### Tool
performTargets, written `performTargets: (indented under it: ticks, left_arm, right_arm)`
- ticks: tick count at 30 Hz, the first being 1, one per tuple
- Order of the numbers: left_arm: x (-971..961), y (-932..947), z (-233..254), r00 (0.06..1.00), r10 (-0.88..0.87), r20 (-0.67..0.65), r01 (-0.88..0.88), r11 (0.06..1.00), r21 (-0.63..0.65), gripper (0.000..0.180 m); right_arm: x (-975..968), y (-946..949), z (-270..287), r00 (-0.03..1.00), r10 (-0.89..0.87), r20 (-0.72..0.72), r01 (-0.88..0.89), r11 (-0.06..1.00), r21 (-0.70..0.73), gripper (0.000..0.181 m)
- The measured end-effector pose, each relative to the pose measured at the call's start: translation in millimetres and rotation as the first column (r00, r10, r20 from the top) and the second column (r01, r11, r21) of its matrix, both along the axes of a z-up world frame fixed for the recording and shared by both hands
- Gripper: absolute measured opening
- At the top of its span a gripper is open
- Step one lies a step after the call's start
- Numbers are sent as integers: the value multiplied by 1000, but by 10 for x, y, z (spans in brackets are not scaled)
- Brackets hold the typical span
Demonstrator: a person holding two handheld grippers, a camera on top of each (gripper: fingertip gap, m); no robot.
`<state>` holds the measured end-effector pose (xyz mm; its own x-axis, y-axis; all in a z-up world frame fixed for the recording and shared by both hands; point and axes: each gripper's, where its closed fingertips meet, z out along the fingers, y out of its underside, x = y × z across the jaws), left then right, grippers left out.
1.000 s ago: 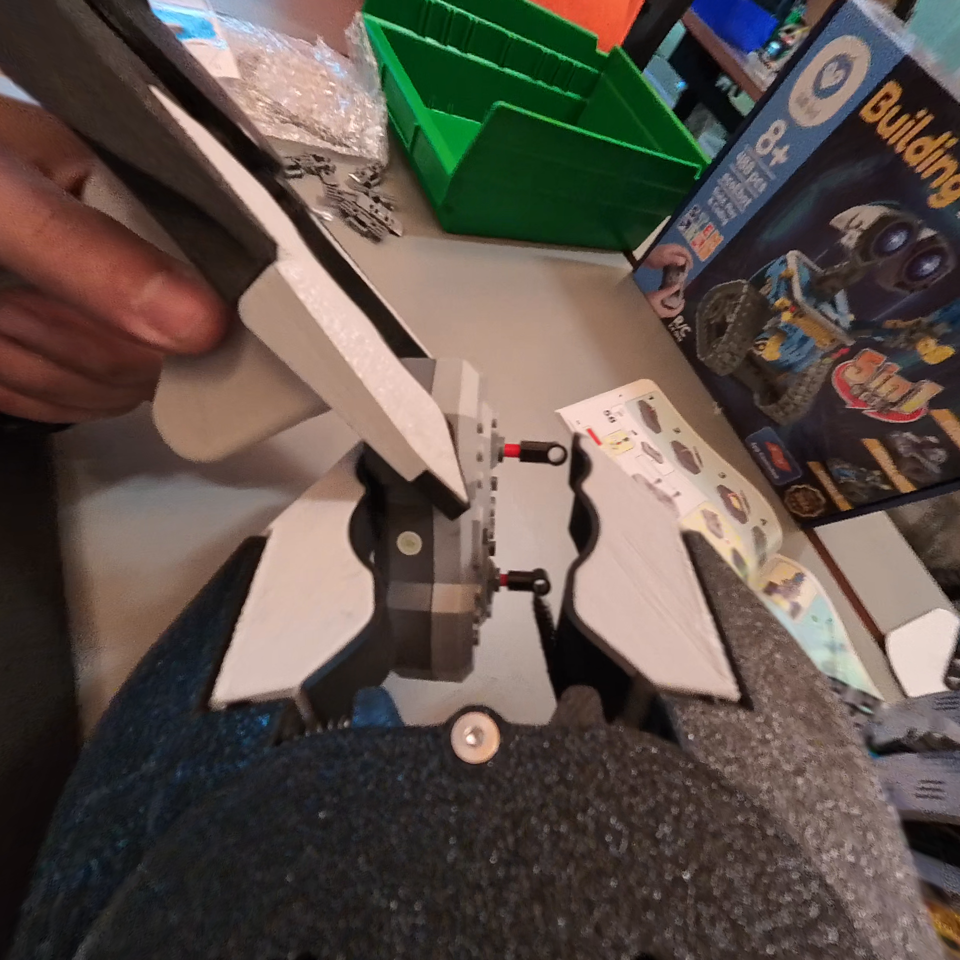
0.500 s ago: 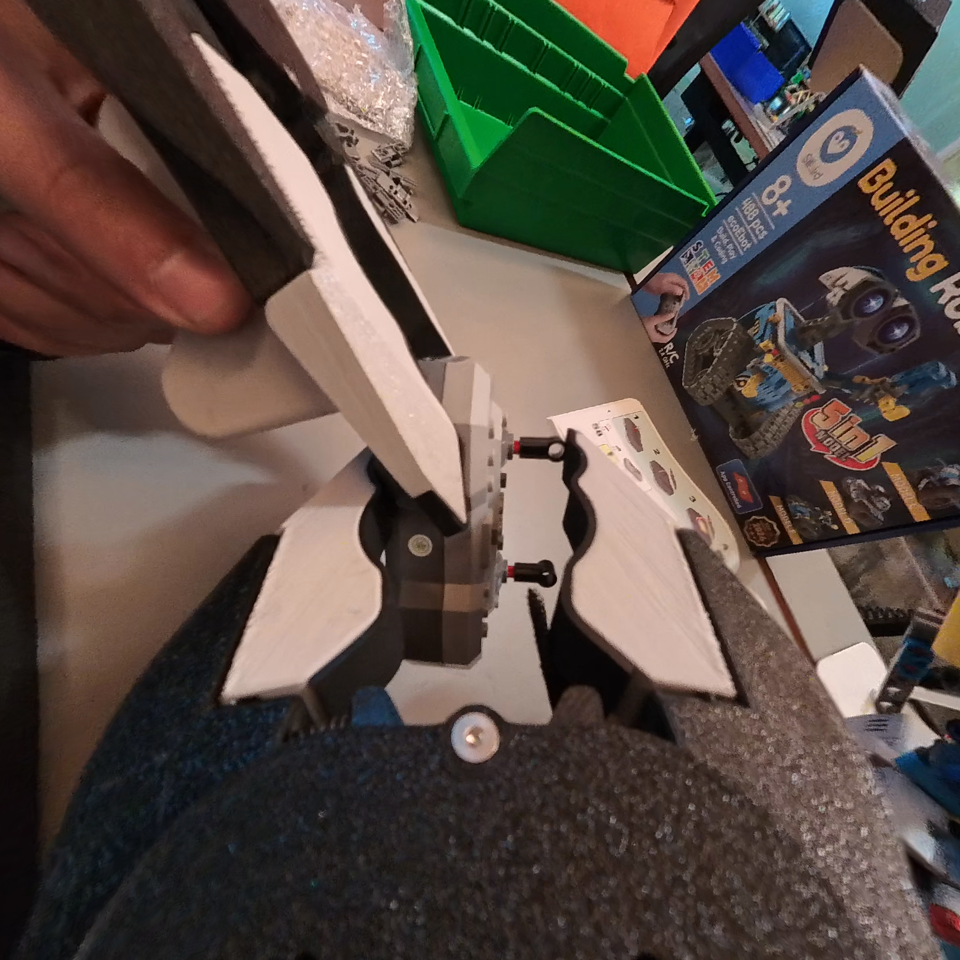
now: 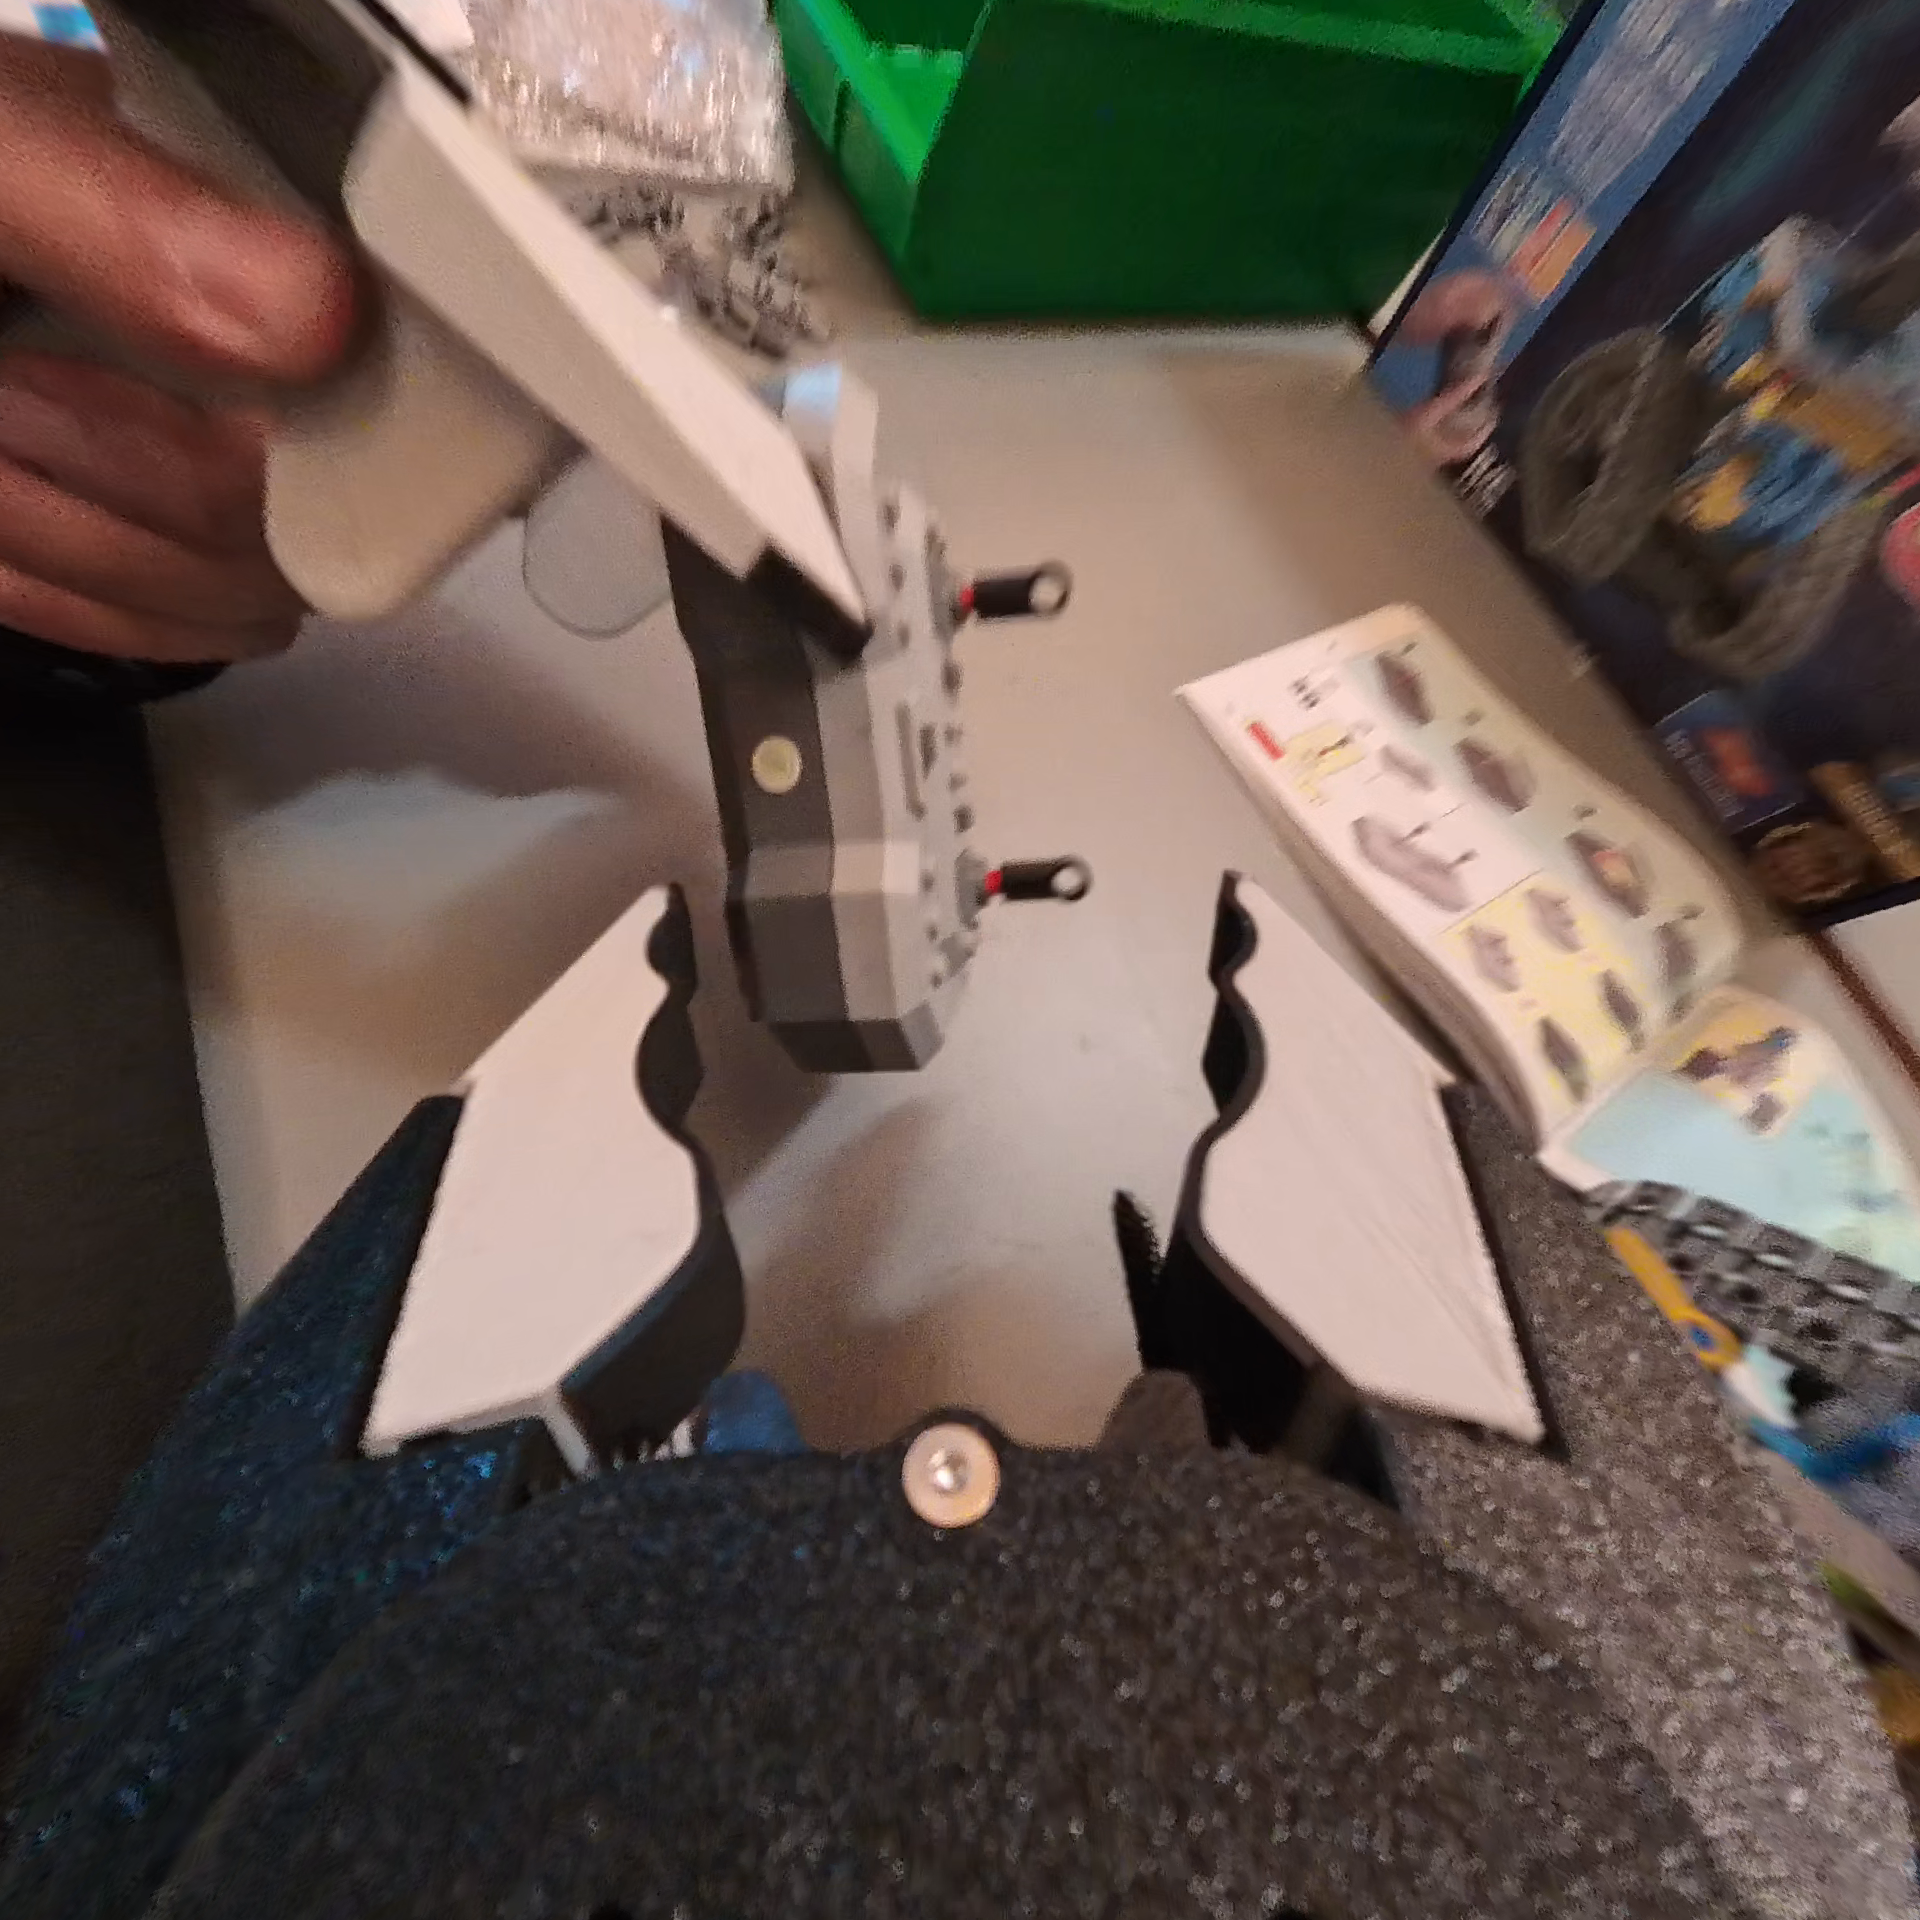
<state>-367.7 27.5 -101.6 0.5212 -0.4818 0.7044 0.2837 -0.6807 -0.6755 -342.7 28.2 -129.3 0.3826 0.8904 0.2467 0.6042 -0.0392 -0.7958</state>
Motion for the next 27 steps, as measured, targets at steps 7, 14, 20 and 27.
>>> performTargets:
  ticks: [7,14,20,27]
  left_arm:
    - [80,-62,54,999,-31,23,31,1000,4,73]
    - [93,-89,57,999,-52,6,52,999,13,73]
    - [114,-100,-18,998,-66,-5,66,998,-4,72]
    - [127,-111,-31,997,-79,11,79,997,-14,72]
  right_arm:
    - [-33,9,13,999,-9,51,1,989,150,72]
    - [-7,27,38,995,3,98,-22,981,191,68]
    - [19,19,-37,985,23,168,-56,980,192,66]
    - [35,8,-40,984,27,177,-60,981,185,63]
